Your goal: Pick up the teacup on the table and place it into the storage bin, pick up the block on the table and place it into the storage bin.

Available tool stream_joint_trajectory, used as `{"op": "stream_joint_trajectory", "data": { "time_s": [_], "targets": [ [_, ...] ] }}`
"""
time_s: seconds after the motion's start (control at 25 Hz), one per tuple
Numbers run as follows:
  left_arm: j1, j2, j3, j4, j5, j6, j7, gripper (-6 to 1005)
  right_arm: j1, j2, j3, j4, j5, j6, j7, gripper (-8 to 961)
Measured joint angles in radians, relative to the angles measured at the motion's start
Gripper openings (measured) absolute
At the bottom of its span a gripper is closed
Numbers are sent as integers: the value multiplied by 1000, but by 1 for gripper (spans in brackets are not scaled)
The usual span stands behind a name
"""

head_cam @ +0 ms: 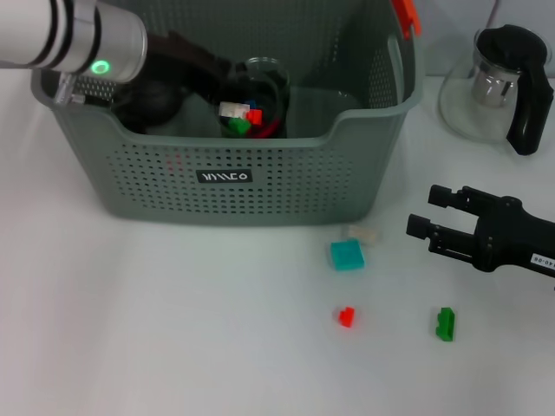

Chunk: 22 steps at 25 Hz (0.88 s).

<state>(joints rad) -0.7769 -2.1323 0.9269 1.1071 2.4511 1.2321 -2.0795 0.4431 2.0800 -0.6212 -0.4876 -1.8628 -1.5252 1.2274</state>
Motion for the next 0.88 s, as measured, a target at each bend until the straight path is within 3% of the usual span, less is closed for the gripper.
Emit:
{"op": "stream_joint_trajectory", "data": {
  "time_s": [0.12,0.2,0.32,0.44,0.52,0.6,0.68,0.88],
  "targets": [
    [84,-23,-46,123,-149,48,49,409,1,0,0,0,1,-4,-3,760],
    [169,-31,-84,169,-343,103,138,488,1,2,0,0,2,-5,-4,761],
    [268,-15,-134,95,-705,261,279,607,-1,3,0,0,2,-7,-5,761],
    [282,0,-243,-88,-851,442,379,732,0,4,0,0,2,-8,-6,761],
    [280,20,-320,-267,-871,561,496,816,1,5,0,0,4,-10,-7,761],
    [286,33,-367,-409,-811,621,642,816,2,5,0,0,5,-15,-8,761],
    [319,21,-381,-485,-709,638,801,815,3,5,-2,-2,4,-30,-8,761],
    [408,-28,-339,-495,-558,620,1037,814,-1,-1,-2,-9,2,-96,-2,761]
  ]
}}
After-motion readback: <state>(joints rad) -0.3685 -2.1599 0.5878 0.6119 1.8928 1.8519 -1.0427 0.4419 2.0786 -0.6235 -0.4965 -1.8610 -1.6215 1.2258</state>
